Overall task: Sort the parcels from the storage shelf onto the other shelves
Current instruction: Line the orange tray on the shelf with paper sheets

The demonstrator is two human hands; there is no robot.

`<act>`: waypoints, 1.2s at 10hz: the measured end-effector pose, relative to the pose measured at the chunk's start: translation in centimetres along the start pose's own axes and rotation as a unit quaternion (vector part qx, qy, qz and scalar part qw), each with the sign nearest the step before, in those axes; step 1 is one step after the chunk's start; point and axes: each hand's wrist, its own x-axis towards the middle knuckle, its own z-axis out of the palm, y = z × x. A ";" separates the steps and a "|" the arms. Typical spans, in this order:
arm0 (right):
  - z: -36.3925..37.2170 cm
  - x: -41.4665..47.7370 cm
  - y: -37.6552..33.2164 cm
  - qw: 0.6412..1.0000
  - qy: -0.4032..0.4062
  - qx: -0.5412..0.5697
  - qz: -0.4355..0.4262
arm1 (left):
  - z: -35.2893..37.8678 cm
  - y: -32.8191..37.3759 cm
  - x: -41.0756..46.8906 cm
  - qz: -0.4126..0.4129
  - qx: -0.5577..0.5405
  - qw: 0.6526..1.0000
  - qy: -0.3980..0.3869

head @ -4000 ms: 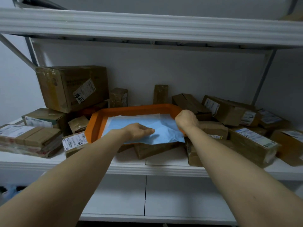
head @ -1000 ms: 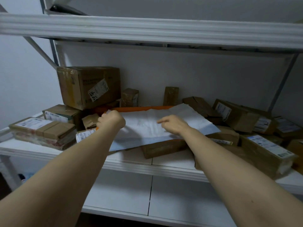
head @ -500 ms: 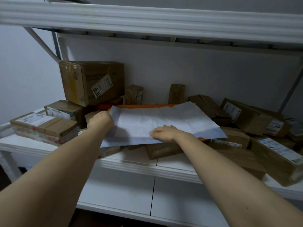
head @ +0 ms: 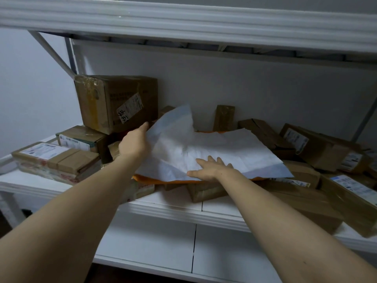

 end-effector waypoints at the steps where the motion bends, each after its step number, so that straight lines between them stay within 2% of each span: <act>1: -0.1 0.3 -0.1 1.000 -0.008 -0.005 0.005 | 0.6 -1.6 0.3 -0.116 0.046 0.991 -0.052; 2: -0.3 0.3 -0.2 1.000 -0.009 -0.005 0.002 | 0.4 -1.6 0.7 -0.113 0.132 0.984 -0.042; 3: -0.3 0.2 -0.2 1.000 -0.009 0.000 -0.004 | 1.2 -0.7 1.4 0.020 0.148 0.988 -0.036; 4: -0.4 0.1 -0.1 1.000 -0.010 -0.007 -0.008 | 3.0 0.7 1.4 0.087 0.092 0.978 -0.164; 5: -0.4 0.2 0.1 1.000 -0.018 -0.013 -0.009 | 4.8 2.2 0.1 0.137 0.176 0.932 -0.285; 6: -0.3 0.4 0.2 0.999 -0.027 -0.022 -0.012 | 5.4 2.5 -0.9 0.064 0.132 0.925 -0.351; 7: -0.4 0.6 0.3 0.999 -0.029 -0.024 -0.015 | 5.9 2.2 -0.8 0.076 0.213 0.897 -0.380; 8: -0.3 0.5 0.2 0.999 -0.029 -0.028 -0.017 | 4.2 3.2 -1.7 0.025 0.155 0.918 -0.364; 10: -0.6 0.2 0.7 1.000 -0.007 -0.001 -0.023 | 5.2 2.9 -0.4 0.040 0.193 0.912 -0.360; 11: -1.2 0.4 2.0 0.998 0.053 -0.026 0.016 | 5.2 4.8 -1.2 0.059 0.163 0.923 -0.343; 12: -2.2 -0.4 3.5 0.993 0.077 -0.080 0.051 | 5.3 6.9 -1.8 0.083 0.121 0.921 -0.361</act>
